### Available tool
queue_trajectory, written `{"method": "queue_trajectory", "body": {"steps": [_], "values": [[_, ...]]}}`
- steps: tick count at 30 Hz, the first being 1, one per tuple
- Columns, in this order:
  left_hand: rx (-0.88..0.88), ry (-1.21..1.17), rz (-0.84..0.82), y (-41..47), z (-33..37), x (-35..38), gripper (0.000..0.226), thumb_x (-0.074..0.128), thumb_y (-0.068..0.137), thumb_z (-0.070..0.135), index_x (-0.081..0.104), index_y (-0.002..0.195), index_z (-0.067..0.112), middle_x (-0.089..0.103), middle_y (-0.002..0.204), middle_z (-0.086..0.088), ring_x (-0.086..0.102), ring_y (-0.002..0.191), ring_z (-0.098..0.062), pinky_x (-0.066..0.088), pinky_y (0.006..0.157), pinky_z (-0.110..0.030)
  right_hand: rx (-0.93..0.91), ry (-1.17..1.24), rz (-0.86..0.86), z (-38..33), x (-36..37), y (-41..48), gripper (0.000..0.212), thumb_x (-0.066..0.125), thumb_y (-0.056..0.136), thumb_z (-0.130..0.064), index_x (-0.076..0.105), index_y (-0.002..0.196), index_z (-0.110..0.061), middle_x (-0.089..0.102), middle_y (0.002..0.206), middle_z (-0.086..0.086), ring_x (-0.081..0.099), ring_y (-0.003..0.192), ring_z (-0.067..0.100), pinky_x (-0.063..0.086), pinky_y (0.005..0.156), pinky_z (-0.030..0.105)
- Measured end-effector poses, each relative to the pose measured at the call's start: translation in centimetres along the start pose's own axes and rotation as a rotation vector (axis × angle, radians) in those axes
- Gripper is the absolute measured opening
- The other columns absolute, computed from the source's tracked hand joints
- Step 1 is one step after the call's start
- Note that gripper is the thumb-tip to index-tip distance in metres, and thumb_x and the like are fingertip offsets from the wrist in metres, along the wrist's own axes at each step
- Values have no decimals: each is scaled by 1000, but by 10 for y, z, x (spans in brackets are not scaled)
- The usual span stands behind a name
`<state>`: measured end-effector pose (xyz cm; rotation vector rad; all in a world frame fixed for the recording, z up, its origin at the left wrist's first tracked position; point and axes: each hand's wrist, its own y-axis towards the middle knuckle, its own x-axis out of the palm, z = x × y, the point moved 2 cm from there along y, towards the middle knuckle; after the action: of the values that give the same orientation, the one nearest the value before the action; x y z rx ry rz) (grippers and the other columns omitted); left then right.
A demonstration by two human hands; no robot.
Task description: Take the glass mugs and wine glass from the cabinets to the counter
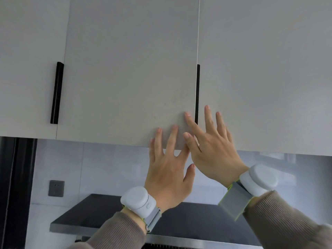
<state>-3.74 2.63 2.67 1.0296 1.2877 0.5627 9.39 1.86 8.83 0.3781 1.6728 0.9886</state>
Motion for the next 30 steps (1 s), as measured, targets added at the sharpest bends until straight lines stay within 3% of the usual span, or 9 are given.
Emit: {"method": "queue_trajectory", "body": {"steps": [6,13,17,27,30], "values": [[-7,30,-6,9,-4,19,67,35,98,51,16,160,37,-8,172,-6,-23,154,-42,4,124,-63,58,17,-45,9,25,9,68,4,94,-65,-10,158,-50,-13,171,17,-16,158,37,1,128,50],[-27,64,-24,14,-8,39,66,33,95,55,25,158,36,-5,173,-7,-22,153,-45,5,123,-64,45,41,-71,12,39,13,74,2,91,-71,-2,160,-47,-23,171,10,-26,156,33,-4,128,47],[-28,88,-33,18,-11,46,66,34,94,55,26,158,37,-6,173,-8,-22,153,-47,5,123,-65,48,-2,-34,12,45,13,85,-9,82,-73,4,161,-45,-25,170,10,-27,156,34,-5,128,47],[-27,134,-21,19,-10,46,67,42,93,54,31,156,35,2,173,-9,-13,154,-50,10,122,-65,25,-31,-25,16,51,13,83,-9,85,-74,0,161,-44,-27,169,12,-27,155,36,-4,127,48],[-39,113,-50,21,-10,42,70,42,93,54,27,158,35,1,173,-8,-12,154,-49,10,123,-64,33,-30,-72,17,46,10,76,2,91,-70,3,162,-43,-26,170,11,-26,156,35,-3,128,47]]}}
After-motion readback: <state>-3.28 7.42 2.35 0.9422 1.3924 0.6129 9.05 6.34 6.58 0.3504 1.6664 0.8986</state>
